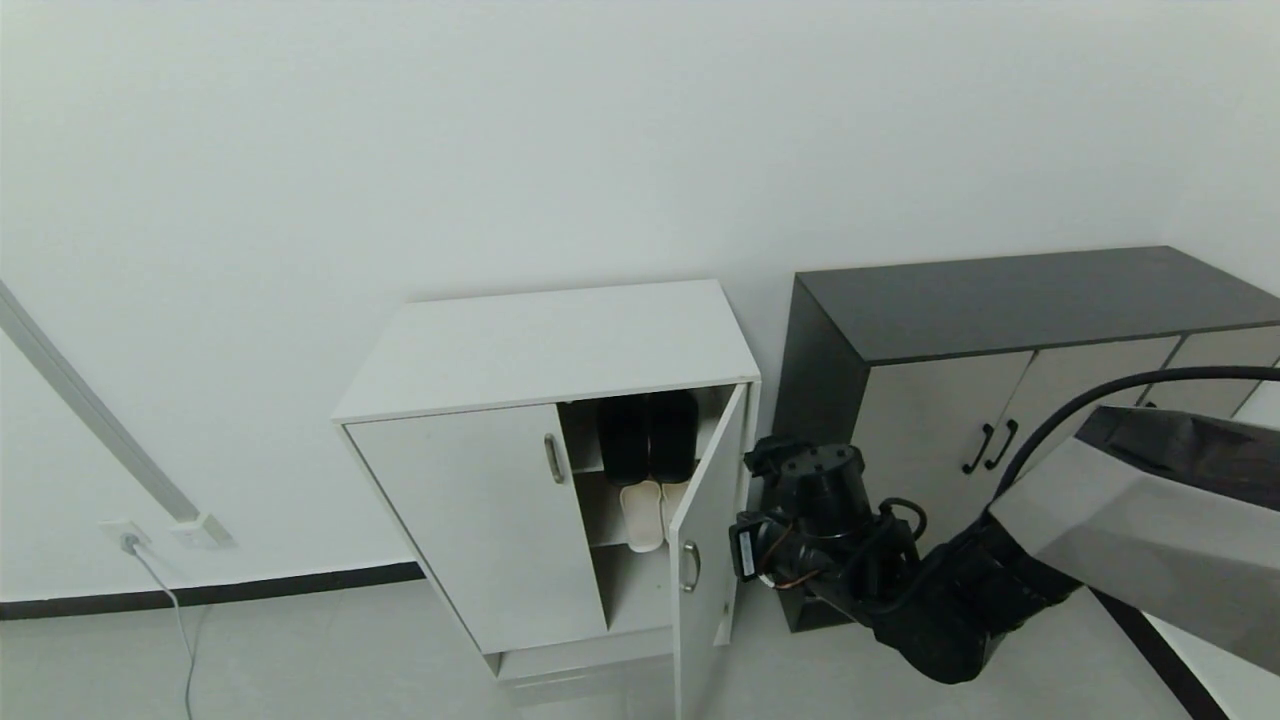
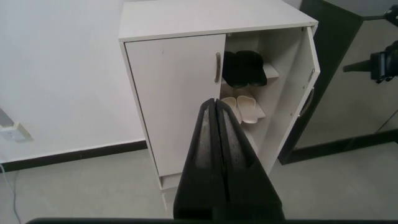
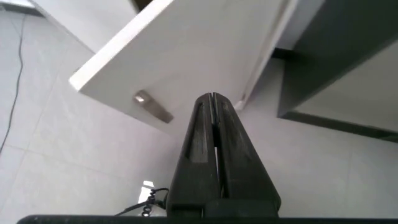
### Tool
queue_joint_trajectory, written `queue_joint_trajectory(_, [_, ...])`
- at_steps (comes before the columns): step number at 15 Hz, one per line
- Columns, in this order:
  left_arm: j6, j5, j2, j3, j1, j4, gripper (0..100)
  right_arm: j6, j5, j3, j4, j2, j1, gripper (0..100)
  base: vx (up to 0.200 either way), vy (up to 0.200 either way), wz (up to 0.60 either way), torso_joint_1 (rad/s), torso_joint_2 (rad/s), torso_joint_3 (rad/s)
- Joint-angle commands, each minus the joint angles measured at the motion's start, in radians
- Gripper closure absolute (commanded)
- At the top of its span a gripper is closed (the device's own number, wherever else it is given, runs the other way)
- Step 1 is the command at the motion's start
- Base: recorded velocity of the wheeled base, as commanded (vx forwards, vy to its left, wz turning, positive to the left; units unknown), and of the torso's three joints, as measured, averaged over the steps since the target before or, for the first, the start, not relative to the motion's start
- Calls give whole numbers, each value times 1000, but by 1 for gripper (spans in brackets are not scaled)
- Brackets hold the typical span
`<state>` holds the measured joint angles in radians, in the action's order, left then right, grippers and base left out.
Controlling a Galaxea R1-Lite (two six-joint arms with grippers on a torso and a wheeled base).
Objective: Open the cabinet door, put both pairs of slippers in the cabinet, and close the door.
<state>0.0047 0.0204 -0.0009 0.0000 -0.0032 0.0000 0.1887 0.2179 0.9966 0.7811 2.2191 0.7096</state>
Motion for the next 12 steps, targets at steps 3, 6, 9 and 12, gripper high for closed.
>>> queue_joint_trajectory(3, [1, 0, 1, 0, 0, 0, 100, 0, -12, 85, 0, 63, 31, 100, 0, 0, 0, 0, 0, 0])
queue_joint_trajectory(6, [0, 0, 1, 0, 0, 0, 100, 3, -40, 97, 9, 45, 68, 100, 0, 0, 0, 0, 0, 0])
queue_joint_trajectory(9, [1, 1, 1, 0, 0, 0, 100, 17, -74, 91, 26, -3, 91, 100, 0, 0, 0, 0, 0, 0])
queue_joint_trajectory(12, [1, 1, 1, 0, 0, 0, 100, 11, -71, 37, 23, -98, 97, 100, 0, 0, 0, 0, 0, 0])
